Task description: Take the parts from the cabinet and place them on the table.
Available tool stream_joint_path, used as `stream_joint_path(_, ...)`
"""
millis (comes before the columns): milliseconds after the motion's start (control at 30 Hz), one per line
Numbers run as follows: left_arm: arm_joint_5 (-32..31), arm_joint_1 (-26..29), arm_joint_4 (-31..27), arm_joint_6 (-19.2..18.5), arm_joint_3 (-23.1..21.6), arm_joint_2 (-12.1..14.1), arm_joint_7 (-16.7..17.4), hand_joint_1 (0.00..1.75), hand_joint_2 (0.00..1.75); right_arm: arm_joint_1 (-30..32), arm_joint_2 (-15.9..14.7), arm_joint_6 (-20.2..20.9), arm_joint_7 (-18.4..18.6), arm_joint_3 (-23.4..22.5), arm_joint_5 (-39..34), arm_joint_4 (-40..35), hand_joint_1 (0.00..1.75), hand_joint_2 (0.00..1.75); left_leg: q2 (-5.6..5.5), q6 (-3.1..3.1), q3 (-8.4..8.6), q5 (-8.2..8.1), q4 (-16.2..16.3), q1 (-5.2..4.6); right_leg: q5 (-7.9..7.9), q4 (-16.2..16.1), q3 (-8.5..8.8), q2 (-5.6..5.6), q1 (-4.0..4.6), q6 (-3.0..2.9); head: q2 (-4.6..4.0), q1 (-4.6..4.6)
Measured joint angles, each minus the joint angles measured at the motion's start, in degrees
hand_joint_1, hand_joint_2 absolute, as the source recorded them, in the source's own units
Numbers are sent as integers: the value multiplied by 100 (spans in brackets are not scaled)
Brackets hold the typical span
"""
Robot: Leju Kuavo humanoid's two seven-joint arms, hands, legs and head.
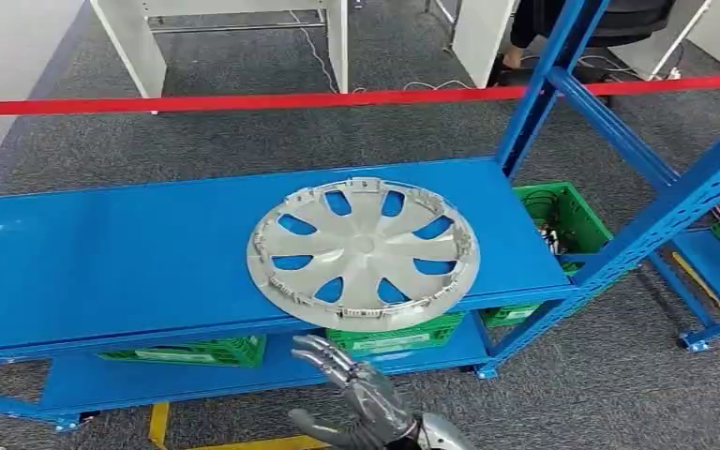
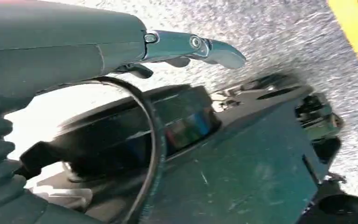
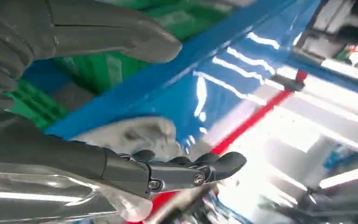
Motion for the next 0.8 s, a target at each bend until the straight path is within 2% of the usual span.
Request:
stream_joint_path(67, -55, -6, 0, 9, 0, 0, -59, 0, 175, -16, 15, -284, 22, -33, 299, 11, 0, 175, 0, 0, 0, 0, 0, 0, 0, 0, 0, -2, 0, 0, 0, 0)
stream_joint_path(200, -109, -16, 0, 7, 0, 0, -144, 0, 175, 24, 171, -410, 64, -411, 1271, 15, 0, 175, 0, 0, 1, 0, 1, 0, 0, 0, -2, 0, 0, 0, 0, 0)
stream_joint_path(500, -199, -23, 2, 90, 2, -4, -374, 0, 175, 499, 603, -445, 136, -1783, 4173, -660, 0, 175, 2, -1, -1, 0, 1, 0, 0, 0, -5, 7, 0, 0, 0, -4)
stream_joint_path(700, -313, -34, 2, 90, 2, -4, -474, 0, 175, 683, 916, -449, 114, -2334, 5294, -728, 0, 175, 2, -1, 0, 0, 1, 0, 0, 0, -3, 5, 0, 0, 0, -2)
stream_joint_path(800, -317, -35, 2, 90, 2, -4, -477, 0, 175, 754, 1001, -449, 114, -2466, 5417, -728, 0, 175, 1, -1, -1, 0, 1, 0, 0, 0, -2, 3, 0, 0, 0, -2)
